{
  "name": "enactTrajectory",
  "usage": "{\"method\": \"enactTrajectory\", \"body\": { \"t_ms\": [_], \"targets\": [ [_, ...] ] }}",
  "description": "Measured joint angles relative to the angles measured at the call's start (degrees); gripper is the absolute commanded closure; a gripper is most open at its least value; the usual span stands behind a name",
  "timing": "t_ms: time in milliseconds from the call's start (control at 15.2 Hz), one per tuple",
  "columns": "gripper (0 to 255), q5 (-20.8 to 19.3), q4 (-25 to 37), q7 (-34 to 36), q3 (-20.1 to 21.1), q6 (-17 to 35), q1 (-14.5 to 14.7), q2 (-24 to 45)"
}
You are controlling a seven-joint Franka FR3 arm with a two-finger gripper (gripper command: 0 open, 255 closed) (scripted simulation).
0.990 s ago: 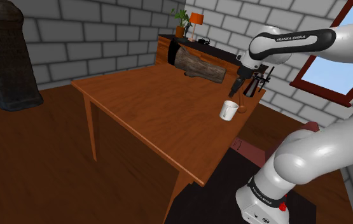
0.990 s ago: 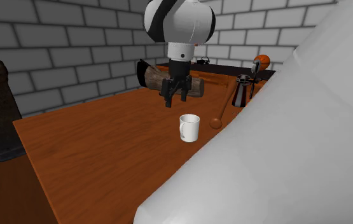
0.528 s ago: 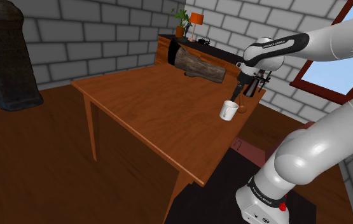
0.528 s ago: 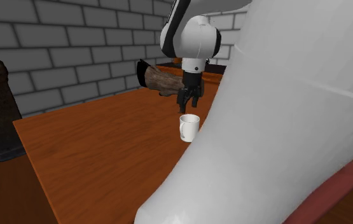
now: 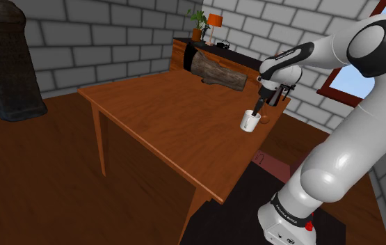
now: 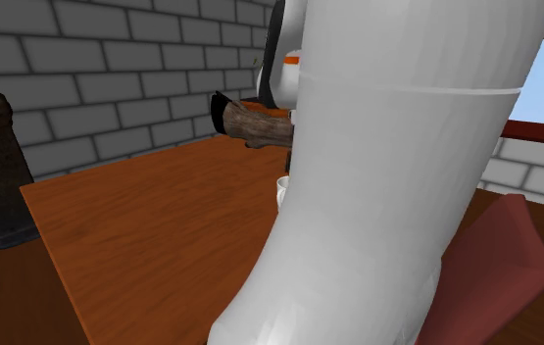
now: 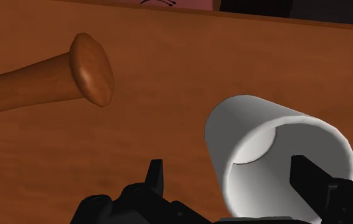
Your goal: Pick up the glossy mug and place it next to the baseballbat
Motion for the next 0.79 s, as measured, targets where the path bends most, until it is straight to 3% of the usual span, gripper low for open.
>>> {"method": "enactTrajectory", "body": {
  "t_ms": [660,726,792],
  "targets": [
    [0,2.67,-1.38,-1.89,-0.14,3.42,0.16,2.88],
    [255,2.67,-1.38,-1.89,-0.14,3.42,0.16,2.88],
    [255,2.67,-1.38,-1.89,-0.14,3.42,0.16,2.88]
  ]
}}
